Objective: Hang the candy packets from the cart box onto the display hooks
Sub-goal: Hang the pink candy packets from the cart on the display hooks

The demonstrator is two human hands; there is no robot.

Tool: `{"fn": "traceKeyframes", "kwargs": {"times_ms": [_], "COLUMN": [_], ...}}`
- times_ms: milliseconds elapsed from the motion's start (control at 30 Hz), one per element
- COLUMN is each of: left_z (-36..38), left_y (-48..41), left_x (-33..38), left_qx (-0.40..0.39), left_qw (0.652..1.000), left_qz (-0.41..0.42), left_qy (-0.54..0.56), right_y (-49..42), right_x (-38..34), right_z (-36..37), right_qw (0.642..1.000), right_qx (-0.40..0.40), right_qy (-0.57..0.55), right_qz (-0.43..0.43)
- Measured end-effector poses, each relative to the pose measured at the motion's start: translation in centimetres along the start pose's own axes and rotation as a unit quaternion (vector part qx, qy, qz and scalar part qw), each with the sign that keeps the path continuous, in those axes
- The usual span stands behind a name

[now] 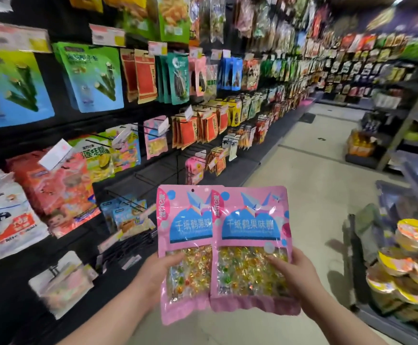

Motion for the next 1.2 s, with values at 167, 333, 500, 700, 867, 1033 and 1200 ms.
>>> {"fn": "traceKeyframes", "kwargs": {"times_ms": [167,333,500,700,867,1033,1200], "left_z": [0.5,1.4,3.5,7.6,11.8,16.4,17.3], "left_y": [-6.7,-12.1,-16.5,-22.1,-26.2,-28.0,-28.2], "left_x": [4.1,5.6,7.0,8.6,9.0,10.3,11.7], "left_qx": [-0.022,-0.033,-0.012,0.038,0.063,0.084,0.145], "left_qw": [0.999,0.999,1.0,0.998,0.995,0.988,0.981], "left_qz": [0.02,0.008,-0.001,0.0,0.015,0.015,0.027], "left_qy": [-0.018,-0.004,-0.005,0.041,0.075,0.126,0.127], "right_y": [-6.3,-11.2,-17.3,-27.3,-34.3,-41.2,-44.3], "right_x": [-1.4,-2.1,-2.7,-2.9,-5.0,-6.9,-7.3], "right_z": [1.5,1.8,0.9,-1.2,-3.9,-6.3,-4.4], "right_qw": [1.0,0.999,0.999,0.999,0.996,0.989,0.98], "right_qx": [0.026,0.046,0.029,-0.023,-0.071,-0.118,-0.193], "right_qy": [0.003,0.013,0.02,0.04,0.062,0.083,0.047], "right_qz": [-0.002,-0.002,-0.001,0.003,-0.004,-0.014,0.01]}}
Point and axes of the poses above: each hand's wrist, its own y-axis away from the middle knuckle, its own z-axis out of the palm, x = y × z, the point moved 3 cm from there along -y, towards the middle knuckle, and after that the axes turned 6 degrees about -y, right-handed, at the moved point
